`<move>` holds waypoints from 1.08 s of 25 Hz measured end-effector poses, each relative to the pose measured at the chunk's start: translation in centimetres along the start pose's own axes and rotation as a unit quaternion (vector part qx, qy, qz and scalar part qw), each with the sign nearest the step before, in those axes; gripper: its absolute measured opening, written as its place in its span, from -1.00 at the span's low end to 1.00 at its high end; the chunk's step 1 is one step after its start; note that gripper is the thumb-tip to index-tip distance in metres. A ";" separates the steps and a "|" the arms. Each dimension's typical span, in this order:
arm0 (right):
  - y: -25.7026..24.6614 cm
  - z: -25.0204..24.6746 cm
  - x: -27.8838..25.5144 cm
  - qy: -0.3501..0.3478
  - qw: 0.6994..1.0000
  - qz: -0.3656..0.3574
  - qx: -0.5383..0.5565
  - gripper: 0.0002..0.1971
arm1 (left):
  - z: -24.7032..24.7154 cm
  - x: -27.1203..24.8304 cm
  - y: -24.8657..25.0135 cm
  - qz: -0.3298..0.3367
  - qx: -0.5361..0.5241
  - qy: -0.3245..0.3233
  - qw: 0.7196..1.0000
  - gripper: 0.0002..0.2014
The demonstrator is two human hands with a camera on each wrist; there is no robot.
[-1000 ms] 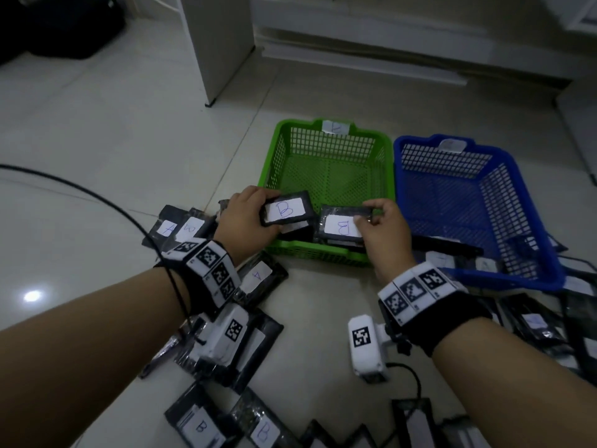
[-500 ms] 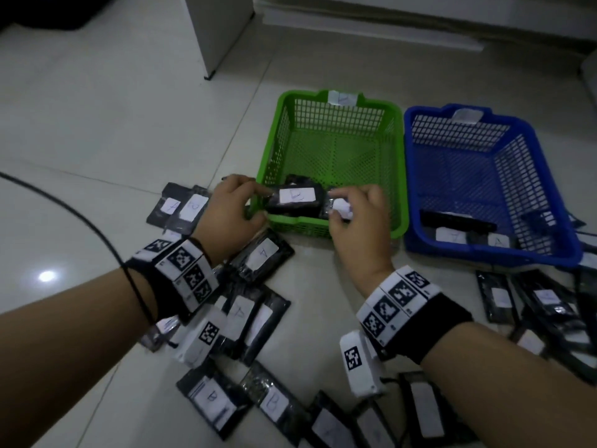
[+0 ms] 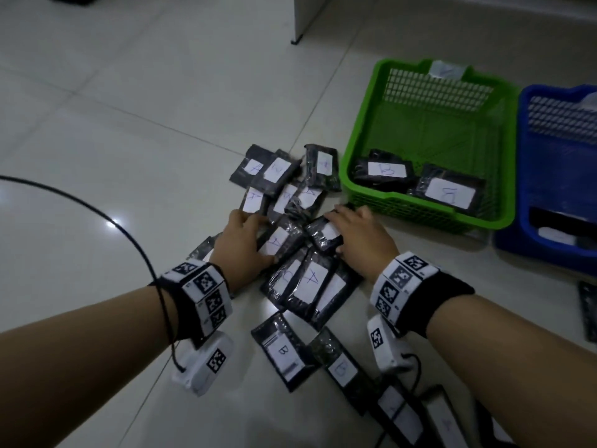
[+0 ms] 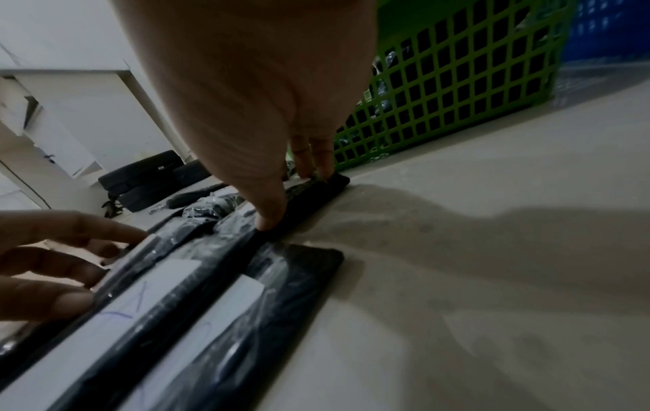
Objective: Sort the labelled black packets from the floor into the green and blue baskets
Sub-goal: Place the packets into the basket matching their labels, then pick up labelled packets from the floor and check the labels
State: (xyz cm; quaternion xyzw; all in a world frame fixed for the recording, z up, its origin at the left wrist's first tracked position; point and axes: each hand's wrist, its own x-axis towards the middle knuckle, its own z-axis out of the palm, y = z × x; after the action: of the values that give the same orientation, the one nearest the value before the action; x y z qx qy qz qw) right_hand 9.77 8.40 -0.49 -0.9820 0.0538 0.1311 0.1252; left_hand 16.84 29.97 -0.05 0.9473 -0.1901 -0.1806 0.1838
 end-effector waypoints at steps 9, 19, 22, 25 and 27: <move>0.3 -0.9 -1.0 -0.026 0.993 0.090 -0.069 -0.17 | -1.2 1.4 0.4 0.013 0.097 -0.045 0.994 -0.52; 2.8 -6.0 -6.5 -0.080 0.927 0.129 0.343 -0.30 | -5.7 1.0 7.0 0.012 -0.202 -0.079 0.976 -0.76; 6.3 -9.9 -9.1 -0.064 0.900 0.140 0.408 -0.46 | -7.2 1.9 12.9 0.030 -0.253 -0.103 0.961 -0.73; 11.9 -13.6 -11.1 -0.031 0.877 0.161 0.452 -0.56 | -7.0 3.7 19.6 0.024 -0.299 -0.127 0.945 -0.61; 16.3 -15.1 -12.0 0.026 0.852 0.209 0.479 -0.64 | -5.5 4.6 24.5 0.028 -0.331 -0.149 0.931 -0.74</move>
State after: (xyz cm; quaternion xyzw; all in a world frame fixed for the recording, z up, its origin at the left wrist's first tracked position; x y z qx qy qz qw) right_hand -0.34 -10.33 13.13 -0.7692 0.3171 0.0870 0.5480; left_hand 15.85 8.51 13.71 0.7893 -0.1712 -0.3670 0.4615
